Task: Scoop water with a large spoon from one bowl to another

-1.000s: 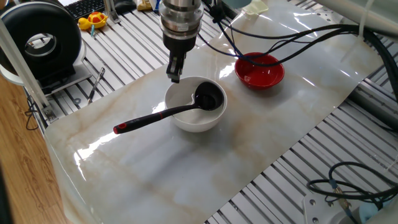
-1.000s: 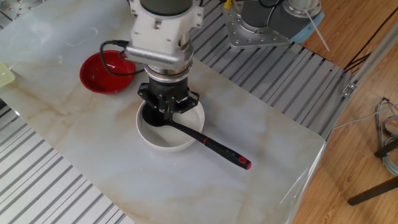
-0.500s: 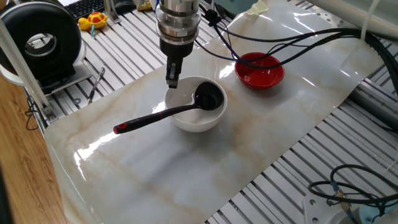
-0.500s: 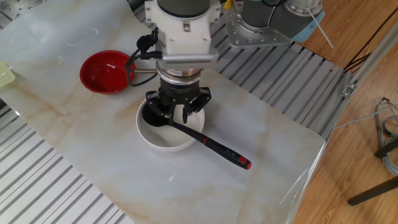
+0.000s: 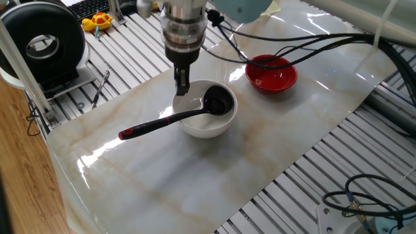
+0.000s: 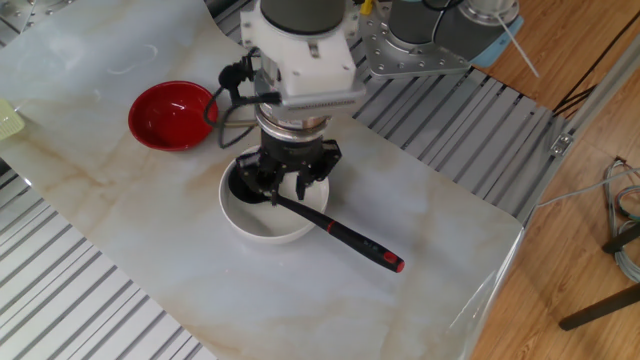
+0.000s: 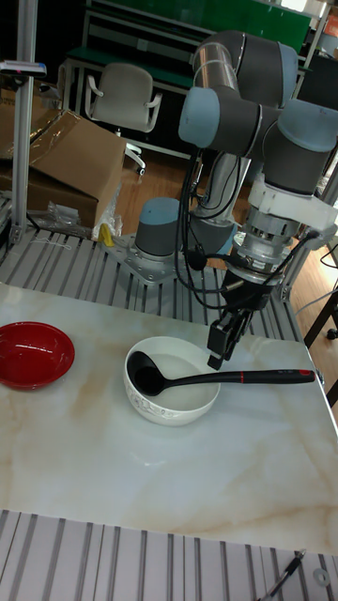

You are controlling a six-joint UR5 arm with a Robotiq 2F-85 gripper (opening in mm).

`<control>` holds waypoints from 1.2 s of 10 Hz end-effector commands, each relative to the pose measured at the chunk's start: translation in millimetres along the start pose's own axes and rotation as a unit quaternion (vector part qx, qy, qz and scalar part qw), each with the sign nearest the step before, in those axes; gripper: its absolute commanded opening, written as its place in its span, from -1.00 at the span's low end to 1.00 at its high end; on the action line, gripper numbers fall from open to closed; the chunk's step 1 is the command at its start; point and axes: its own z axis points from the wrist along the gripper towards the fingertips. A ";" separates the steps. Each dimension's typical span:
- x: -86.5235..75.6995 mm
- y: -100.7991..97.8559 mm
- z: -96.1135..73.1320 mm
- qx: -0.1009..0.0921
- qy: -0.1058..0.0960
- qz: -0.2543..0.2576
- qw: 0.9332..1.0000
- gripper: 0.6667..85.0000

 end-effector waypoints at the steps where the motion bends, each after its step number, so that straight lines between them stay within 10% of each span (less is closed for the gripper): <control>1: -4.2 7.6 4.6 -0.008 0.001 -0.018 1.000 -0.08; 12: -18.2 31.3 3.5 -0.035 -0.027 -0.064 0.997 0.01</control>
